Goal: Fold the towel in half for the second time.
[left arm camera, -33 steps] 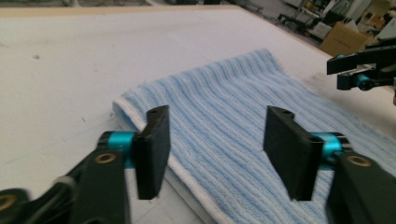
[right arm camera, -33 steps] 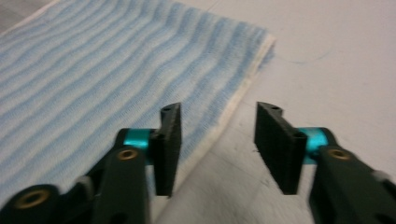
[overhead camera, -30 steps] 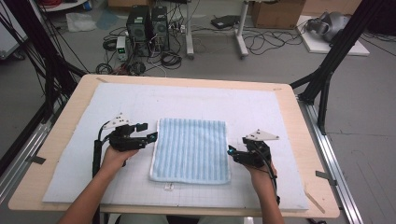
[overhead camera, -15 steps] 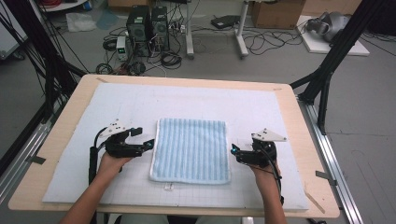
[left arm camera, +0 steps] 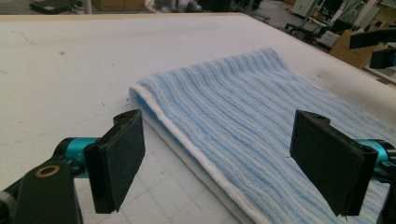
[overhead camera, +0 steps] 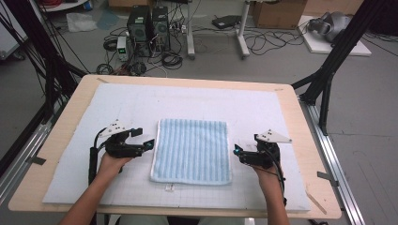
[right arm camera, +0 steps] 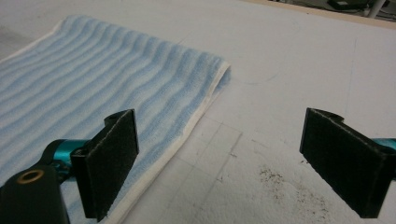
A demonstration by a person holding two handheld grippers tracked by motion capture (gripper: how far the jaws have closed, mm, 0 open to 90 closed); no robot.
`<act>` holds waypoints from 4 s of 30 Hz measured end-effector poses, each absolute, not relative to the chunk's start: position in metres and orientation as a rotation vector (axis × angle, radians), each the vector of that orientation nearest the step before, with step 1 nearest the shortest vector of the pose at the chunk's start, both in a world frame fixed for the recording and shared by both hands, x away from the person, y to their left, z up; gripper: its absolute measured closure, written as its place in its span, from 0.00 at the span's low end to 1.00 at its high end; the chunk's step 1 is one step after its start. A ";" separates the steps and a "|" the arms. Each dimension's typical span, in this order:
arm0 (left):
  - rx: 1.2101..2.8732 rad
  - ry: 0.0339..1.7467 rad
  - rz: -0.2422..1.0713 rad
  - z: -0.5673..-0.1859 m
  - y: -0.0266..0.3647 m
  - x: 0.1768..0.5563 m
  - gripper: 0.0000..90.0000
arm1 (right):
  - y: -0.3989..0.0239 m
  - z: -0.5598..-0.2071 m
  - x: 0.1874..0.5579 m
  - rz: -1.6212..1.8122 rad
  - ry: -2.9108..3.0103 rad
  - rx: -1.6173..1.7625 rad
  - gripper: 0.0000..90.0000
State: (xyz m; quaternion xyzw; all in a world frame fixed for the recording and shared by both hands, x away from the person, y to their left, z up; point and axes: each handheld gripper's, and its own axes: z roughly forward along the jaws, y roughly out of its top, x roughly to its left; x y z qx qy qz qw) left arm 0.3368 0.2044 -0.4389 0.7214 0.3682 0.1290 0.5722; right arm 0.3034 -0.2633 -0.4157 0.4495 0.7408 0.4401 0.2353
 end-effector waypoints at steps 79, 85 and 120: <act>1.915 0.948 0.300 -0.450 0.163 0.433 0.97 | -0.214 -0.445 0.422 1.089 2.265 1.343 0.75; 1.869 0.949 0.292 -0.449 0.168 0.435 0.97 | -0.211 -0.442 0.421 1.111 2.255 1.298 0.94; 1.736 0.791 0.326 -0.435 0.181 0.390 0.97 | -0.215 -0.411 0.378 1.351 2.137 1.140 0.95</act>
